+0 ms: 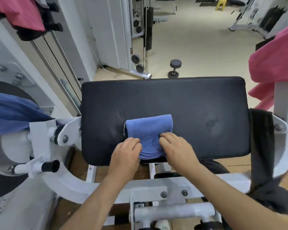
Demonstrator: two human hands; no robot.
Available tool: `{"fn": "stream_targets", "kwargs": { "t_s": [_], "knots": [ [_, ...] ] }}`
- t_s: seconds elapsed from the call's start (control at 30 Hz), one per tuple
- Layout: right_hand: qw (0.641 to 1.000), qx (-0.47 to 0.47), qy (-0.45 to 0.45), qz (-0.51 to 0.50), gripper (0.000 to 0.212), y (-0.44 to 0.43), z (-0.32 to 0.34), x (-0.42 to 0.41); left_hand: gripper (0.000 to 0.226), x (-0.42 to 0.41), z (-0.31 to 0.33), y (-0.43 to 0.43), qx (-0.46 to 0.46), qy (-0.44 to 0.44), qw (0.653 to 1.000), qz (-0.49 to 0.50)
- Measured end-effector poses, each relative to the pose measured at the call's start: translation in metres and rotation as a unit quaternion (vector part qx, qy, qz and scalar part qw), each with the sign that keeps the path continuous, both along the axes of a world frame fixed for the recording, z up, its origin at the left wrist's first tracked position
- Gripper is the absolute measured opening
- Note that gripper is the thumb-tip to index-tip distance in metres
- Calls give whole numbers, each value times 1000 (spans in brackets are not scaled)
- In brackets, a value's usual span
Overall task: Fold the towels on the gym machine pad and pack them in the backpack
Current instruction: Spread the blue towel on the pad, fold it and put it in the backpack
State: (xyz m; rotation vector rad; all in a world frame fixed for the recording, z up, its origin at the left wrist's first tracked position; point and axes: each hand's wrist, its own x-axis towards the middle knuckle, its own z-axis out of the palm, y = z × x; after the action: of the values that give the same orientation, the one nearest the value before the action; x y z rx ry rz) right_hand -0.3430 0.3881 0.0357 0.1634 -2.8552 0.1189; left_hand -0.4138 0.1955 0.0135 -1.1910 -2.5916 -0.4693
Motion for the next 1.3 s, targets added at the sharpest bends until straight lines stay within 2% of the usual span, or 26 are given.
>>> {"fn": "stream_targets", "kwargs": {
  "t_s": [0.13,0.23,0.33,0.4,0.47,0.57,0.63,0.7,0.73,0.8,0.83,0.87,0.93,0.97,1.0,1.03,1.1,1.17,1.2,1.27,1.3],
  "knots": [
    [999,-21,-30,-25,31,-16,-7,13,26,6,-2,-5,22,-37,999,18],
    [992,-64,-80,-75,20,-18,4,19,17,6,11,-11,2,-110,993,46],
    [974,-156,-126,-101,16,-8,22,8,15,-12,29,-10,63,-218,972,69],
    [954,-223,-140,-142,28,0,34,-8,25,-26,37,1,119,-294,938,137],
    [927,-288,-139,-198,34,5,39,-23,35,-34,36,14,164,-329,906,210],
    [884,-384,-104,-245,26,3,33,-35,39,-35,31,25,202,-315,891,256],
    [871,-409,-86,-258,26,2,28,-39,49,-41,29,25,209,-327,884,262],
    [870,-402,-89,-270,30,1,29,-42,48,-47,28,27,197,-334,884,263],
    [882,-369,-99,-278,34,1,31,-44,43,-47,28,29,181,-327,889,264],
    [929,-180,-136,-294,45,-1,35,-47,35,-39,30,32,127,-275,913,272],
    [944,-78,-137,-290,46,-1,37,-47,34,-34,30,33,95,-214,932,277],
    [955,-18,-122,-270,45,0,37,-47,34,-29,29,33,68,-150,945,281],
    [972,-27,-111,-205,41,4,39,-45,31,-25,28,34,70,-98,956,267],
    [974,-65,-128,-174,38,7,38,-42,28,-26,28,32,104,-127,957,238],
    [972,-101,-152,-150,32,9,40,-39,24,-25,31,29,143,-193,948,208],
    [968,-120,-177,-133,27,11,43,-34,22,-24,37,25,188,-280,923,184],
    [963,-153,-196,-101,29,14,54,-15,23,-16,50,13,283,-429,846,145],
    [931,-293,-193,-98,29,13,65,10,17,4,61,4,342,-491,790,131],
    [889,-393,-205,-112,27,13,72,28,11,17,65,4,369,-513,762,141],
    [750,-610,-218,-134,25,19,83,71,4,51,69,13,424,-566,686,171],
    [684,-678,-229,-141,25,23,87,91,7,71,68,21,435,-595,649,188]
  ]
}}
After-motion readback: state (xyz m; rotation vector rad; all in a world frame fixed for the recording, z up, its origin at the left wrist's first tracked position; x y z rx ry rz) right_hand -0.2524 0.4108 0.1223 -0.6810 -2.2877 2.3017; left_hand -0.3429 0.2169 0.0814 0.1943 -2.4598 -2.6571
